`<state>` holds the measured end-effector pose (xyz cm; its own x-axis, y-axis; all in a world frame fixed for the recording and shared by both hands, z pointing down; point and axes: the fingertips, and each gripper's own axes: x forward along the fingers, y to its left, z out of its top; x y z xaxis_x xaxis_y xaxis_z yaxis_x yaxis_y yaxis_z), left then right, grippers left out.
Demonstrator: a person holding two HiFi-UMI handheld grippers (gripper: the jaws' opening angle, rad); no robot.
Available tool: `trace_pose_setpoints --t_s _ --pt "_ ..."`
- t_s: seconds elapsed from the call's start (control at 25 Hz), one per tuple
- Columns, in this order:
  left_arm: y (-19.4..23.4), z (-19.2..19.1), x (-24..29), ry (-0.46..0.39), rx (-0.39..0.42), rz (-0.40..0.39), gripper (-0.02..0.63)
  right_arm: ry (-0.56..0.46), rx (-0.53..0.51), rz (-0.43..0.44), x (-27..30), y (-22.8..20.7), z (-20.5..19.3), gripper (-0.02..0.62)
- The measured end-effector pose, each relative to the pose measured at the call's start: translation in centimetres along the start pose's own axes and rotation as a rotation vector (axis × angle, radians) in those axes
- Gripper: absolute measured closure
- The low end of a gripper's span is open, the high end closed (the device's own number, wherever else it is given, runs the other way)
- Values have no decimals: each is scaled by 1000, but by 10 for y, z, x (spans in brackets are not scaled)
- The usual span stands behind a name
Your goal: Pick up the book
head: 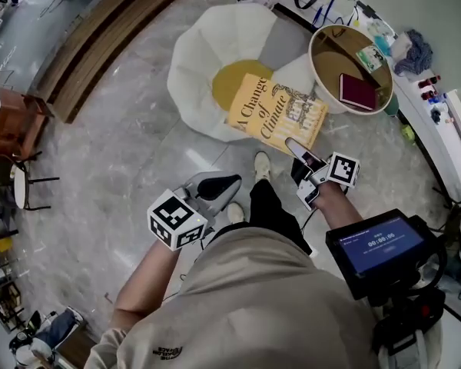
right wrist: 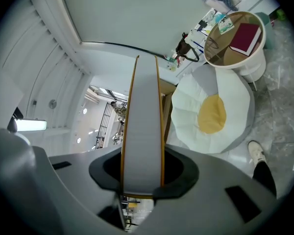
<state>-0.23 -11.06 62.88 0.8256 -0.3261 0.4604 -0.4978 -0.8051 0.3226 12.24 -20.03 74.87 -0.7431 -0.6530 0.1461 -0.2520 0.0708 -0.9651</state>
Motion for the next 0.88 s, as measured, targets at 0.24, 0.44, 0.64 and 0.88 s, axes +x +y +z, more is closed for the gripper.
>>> trace_pose_setpoints --t_s 0.24,0.44,0.64,0.88 --pt "-29 -15 -22 -9 15 -13 598 -13 -17 65 -29 48 -34 453" --pt "-40 -21 -42 -19 27 -3 598 -6 -49 93 -44 81 -58 453" --pt "-70 -39 -56 -20 56 5 598 -2 -81 120 -74 97 -92 453" --pt "-76 -43 -57 -27 61 9 598 11 -82 130 -79 99 -106 453"
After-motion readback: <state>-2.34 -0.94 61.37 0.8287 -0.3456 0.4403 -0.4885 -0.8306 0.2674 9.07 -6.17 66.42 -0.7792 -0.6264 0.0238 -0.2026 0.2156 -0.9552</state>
